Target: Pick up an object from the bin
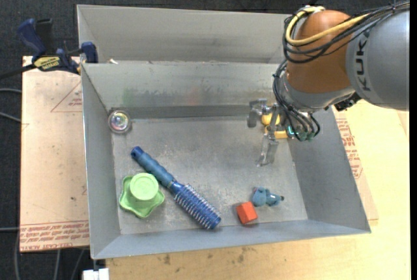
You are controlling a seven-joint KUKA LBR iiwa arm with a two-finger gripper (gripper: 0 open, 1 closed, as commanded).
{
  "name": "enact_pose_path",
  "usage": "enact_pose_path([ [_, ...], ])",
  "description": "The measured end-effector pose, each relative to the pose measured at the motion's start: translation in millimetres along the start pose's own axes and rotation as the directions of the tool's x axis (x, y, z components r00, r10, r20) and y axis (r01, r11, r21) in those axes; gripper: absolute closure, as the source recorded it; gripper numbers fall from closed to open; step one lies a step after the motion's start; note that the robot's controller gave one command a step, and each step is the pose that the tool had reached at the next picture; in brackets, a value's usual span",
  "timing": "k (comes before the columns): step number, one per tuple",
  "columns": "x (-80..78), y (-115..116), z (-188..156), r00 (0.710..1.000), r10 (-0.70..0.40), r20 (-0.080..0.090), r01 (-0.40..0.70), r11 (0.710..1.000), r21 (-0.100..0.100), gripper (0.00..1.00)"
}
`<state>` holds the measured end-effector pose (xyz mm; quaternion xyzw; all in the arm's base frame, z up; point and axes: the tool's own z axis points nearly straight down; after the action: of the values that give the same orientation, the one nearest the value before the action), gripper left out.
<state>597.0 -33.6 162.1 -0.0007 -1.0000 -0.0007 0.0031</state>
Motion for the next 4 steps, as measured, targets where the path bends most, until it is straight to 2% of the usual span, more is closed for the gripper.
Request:
enact_pose_path([
  [1, 61.6, -43.0, 41.3, 0.964, -0.264, 0.003, 0.264, 0.964, 0.002, 0.00],
  [2, 108.0, -44.0, 90.8, 0.915, -0.403, 0.020, 0.403, 0.915, 0.009, 0.00],
  [3, 105.7, -33.1, 90.6, 0.857, -0.515, 0.018, 0.515, 0.857, 0.012, 0.00],
  [4, 87.8, -39.4, 92.6, 0.702, -0.712, 0.006, 0.712, 0.702, 0.006, 0.00],
])
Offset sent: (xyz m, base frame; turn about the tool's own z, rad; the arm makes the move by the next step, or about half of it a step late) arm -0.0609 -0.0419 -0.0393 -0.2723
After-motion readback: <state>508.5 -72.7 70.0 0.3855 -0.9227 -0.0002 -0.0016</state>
